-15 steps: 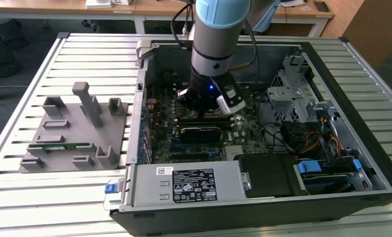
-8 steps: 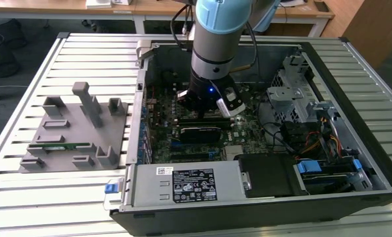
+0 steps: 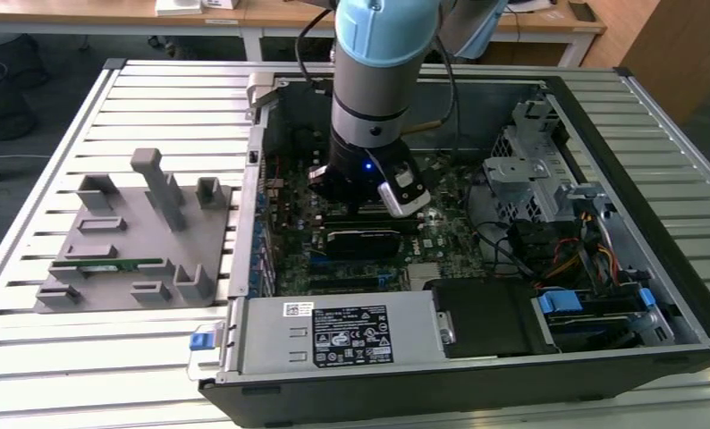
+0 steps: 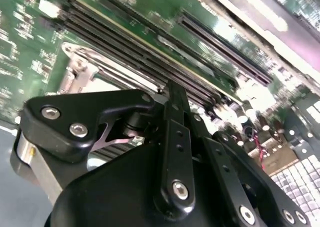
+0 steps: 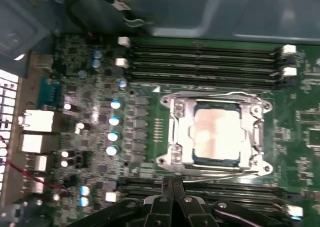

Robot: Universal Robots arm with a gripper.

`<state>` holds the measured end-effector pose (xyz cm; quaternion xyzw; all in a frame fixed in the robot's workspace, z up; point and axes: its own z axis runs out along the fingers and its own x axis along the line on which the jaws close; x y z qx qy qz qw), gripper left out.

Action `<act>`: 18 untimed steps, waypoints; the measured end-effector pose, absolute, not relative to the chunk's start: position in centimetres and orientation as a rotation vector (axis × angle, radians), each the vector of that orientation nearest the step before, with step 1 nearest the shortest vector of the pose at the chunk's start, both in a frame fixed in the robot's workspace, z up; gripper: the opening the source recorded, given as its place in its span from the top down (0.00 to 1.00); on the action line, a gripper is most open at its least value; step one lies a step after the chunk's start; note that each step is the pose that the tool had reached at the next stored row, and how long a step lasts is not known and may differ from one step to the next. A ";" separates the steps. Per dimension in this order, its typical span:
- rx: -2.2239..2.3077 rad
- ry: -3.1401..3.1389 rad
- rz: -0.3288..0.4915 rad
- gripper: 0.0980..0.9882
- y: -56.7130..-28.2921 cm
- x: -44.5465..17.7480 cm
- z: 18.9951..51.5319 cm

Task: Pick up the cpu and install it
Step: 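Install the second cpu locking lever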

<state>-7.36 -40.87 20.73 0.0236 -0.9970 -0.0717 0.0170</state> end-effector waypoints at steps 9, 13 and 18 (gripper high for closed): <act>0.074 -3.095 -0.284 0.99 -40.9 -7.6 20.0; 0.075 -3.093 -0.307 0.99 -41.0 -7.6 19.7; 0.075 -3.090 -0.338 0.99 -41.0 -7.6 19.5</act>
